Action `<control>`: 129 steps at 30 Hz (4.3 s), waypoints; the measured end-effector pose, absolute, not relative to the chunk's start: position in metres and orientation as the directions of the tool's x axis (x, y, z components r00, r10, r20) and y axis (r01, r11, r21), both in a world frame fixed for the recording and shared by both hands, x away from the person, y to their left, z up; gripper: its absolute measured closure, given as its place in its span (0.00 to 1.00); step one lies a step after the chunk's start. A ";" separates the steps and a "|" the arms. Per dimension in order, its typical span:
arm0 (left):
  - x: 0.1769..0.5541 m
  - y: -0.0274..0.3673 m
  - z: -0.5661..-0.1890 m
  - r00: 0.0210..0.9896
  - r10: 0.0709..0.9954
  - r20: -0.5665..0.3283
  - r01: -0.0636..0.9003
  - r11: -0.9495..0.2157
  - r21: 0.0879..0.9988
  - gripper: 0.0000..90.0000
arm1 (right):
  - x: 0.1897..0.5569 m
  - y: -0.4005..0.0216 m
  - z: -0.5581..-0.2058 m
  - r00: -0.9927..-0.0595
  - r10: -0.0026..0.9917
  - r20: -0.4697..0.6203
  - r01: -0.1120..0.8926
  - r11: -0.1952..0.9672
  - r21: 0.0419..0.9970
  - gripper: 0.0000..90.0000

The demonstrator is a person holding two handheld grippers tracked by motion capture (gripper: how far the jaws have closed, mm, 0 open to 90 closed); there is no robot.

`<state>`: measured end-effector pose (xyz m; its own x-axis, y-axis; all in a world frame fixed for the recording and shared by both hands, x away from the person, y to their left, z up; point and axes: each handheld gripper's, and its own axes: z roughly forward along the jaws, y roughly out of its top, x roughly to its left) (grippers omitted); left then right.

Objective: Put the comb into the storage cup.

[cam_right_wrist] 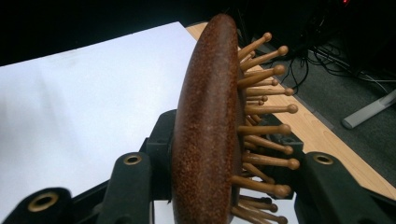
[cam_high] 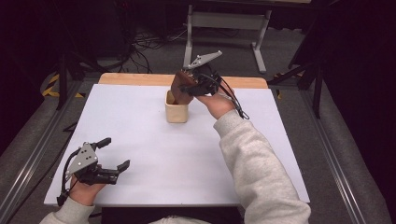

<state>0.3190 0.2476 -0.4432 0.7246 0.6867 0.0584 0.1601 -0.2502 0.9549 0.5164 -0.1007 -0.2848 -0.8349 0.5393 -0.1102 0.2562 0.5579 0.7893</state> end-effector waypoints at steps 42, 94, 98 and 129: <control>0.320 0.249 -0.444 0.725 0.687 0.051 0.168 -0.248 0.954 0.00 | 0.485 -0.127 -0.256 -0.876 0.470 -0.107 0.117 0.422 0.899 0.03; 0.323 0.261 -0.439 0.757 0.653 0.022 0.177 -0.238 0.955 0.00 | 0.380 -0.269 -0.360 -0.816 0.578 -0.019 0.203 0.317 0.926 0.01; 0.323 0.262 -0.439 0.757 0.653 0.016 0.182 -0.234 0.955 0.00 | 0.374 -0.274 -0.374 -0.816 0.578 -0.008 0.211 0.310 0.927 0.01; 0.329 0.270 -0.449 0.749 0.661 -0.032 0.213 -0.194 0.958 0.00 | 0.343 -0.275 -0.461 -0.791 0.610 0.049 0.273 0.280 0.920 0.00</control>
<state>0.3287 0.2702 -0.4495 0.7493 0.6615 -0.0322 0.2125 -0.1940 0.9577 0.3426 -0.2753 -0.4607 -0.7911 0.6097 0.0491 0.2729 0.2800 0.9204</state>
